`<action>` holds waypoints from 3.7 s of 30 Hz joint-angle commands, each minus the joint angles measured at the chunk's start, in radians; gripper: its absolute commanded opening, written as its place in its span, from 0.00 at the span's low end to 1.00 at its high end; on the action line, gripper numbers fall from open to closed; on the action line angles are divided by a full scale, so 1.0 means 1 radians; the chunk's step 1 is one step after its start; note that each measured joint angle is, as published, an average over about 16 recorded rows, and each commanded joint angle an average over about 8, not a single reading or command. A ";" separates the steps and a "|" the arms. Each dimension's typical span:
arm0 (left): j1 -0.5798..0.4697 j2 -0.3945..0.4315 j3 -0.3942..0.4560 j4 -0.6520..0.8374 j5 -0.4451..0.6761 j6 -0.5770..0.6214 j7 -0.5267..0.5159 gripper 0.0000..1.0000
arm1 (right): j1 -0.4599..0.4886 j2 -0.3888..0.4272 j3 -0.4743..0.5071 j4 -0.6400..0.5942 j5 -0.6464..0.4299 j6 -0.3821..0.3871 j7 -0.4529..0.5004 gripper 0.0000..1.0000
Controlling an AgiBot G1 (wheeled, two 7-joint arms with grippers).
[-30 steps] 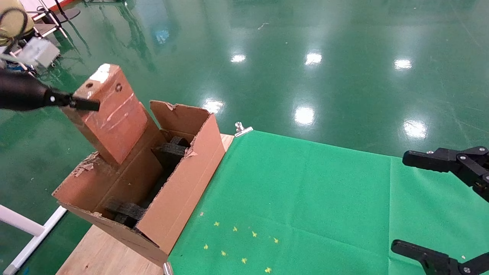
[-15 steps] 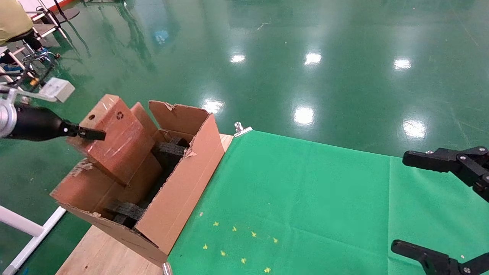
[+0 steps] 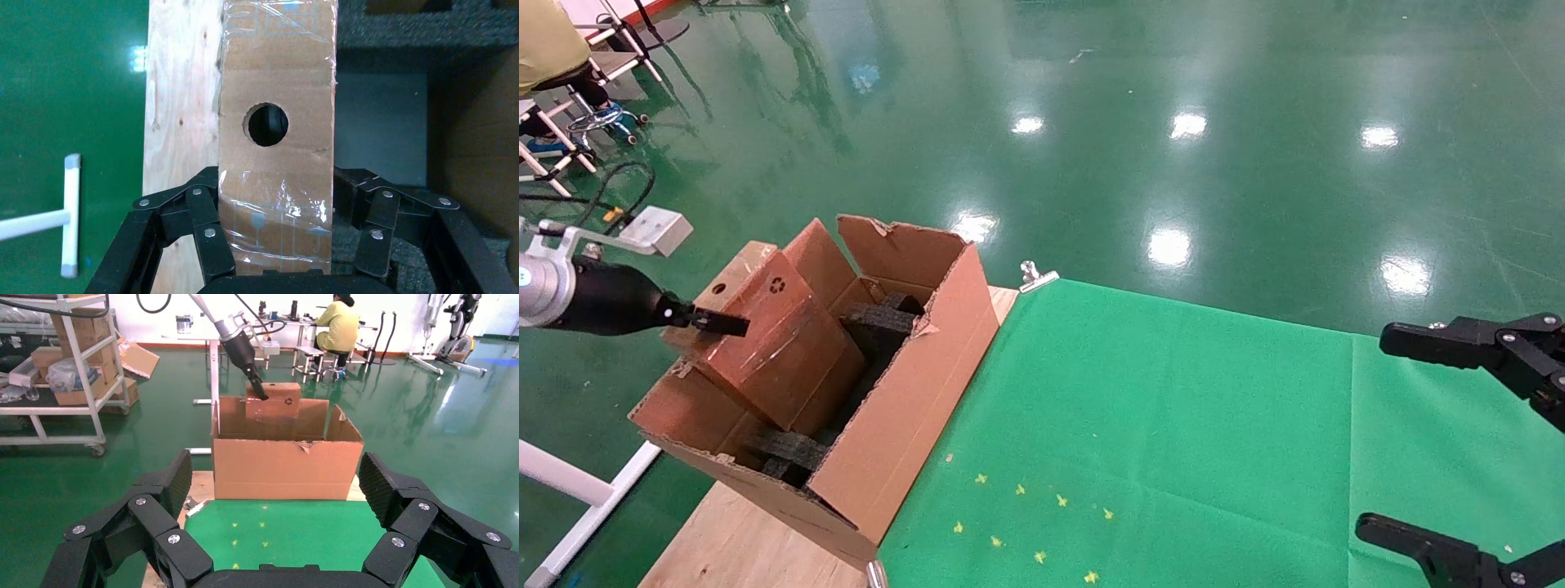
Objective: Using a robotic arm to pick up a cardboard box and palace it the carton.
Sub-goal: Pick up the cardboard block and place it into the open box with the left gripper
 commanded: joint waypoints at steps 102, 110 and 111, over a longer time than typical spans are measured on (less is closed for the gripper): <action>0.310 0.220 -0.037 0.097 -0.057 -0.376 -0.086 1.00 | 0.000 0.001 -0.002 0.000 0.001 0.001 -0.001 1.00; 0.225 0.173 -0.071 0.055 -0.106 -0.296 -0.087 1.00 | 0.000 0.001 -0.002 0.000 0.001 0.001 -0.001 1.00; 0.210 0.163 -0.077 0.047 -0.115 -0.280 -0.089 1.00 | 0.000 0.001 -0.002 0.000 0.001 0.001 -0.001 1.00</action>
